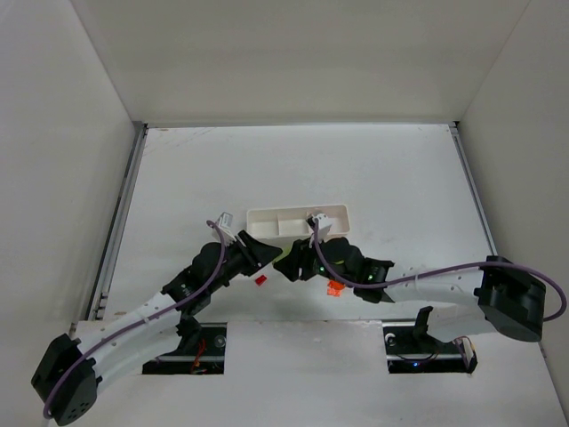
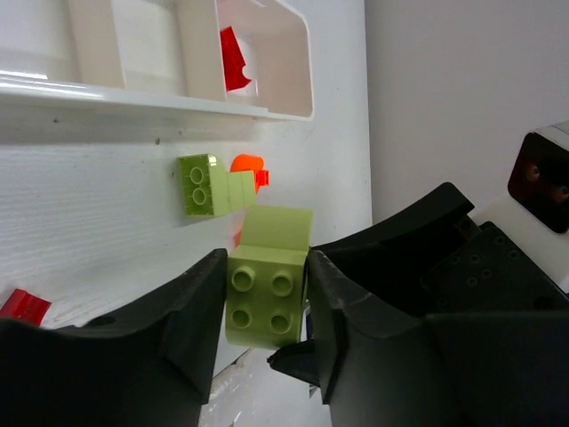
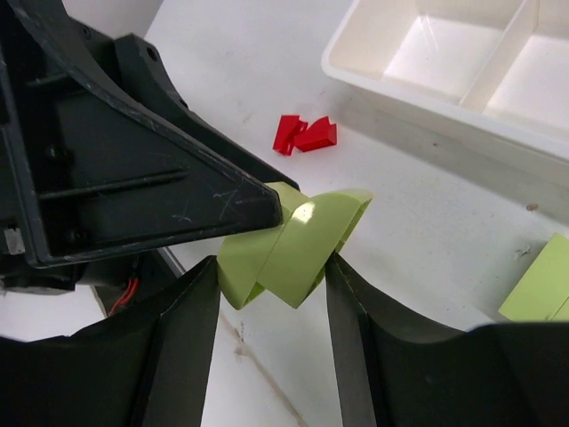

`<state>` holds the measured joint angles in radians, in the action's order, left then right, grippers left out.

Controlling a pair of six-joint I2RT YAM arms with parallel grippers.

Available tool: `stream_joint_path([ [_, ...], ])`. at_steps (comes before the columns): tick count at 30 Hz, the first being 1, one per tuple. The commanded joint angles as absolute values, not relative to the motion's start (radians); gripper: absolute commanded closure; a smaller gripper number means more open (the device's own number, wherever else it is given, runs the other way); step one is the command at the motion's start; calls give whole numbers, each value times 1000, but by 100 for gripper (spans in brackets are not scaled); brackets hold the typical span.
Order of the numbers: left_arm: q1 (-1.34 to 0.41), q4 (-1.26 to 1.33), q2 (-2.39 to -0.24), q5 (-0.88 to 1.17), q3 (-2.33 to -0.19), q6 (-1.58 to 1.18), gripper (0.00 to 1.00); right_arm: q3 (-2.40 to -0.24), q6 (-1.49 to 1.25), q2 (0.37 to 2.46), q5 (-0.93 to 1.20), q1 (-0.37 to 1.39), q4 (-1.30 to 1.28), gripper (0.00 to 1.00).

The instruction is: Sort the legos into containers by color

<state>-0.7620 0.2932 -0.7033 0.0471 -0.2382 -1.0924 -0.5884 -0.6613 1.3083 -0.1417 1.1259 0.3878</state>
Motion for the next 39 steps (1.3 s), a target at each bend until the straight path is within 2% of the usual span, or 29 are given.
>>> stream_joint_path([
  [1, -771, 420, -698, 68, -219, -1129, 67, -583, -689, 1302, -114, 1121, 500, 54],
  [4, -775, 440, -709, 71, -213, -1144, 77, -569, -716, 1318, -100, 1117, 538, 54],
  [10, -794, 437, -707, 68, -212, -1158, 77, -557, -747, 1328, -87, 1099, 592, 53],
  [18, -786, 440, -644, 41, -209, -1155, 91, -545, -765, 1312, -51, 1076, 618, 41],
  [22, -775, 436, -652, 26, -219, -1154, 92, -538, -781, 1312, -22, 1061, 638, 37],
  [33, -702, 434, -635, 55, -206, -1149, 93, -477, -788, 1241, 101, 981, 682, 15],
  [39, -657, 471, -623, 153, -204, -1155, 93, -423, -830, 1186, 221, 910, 805, 15],
])
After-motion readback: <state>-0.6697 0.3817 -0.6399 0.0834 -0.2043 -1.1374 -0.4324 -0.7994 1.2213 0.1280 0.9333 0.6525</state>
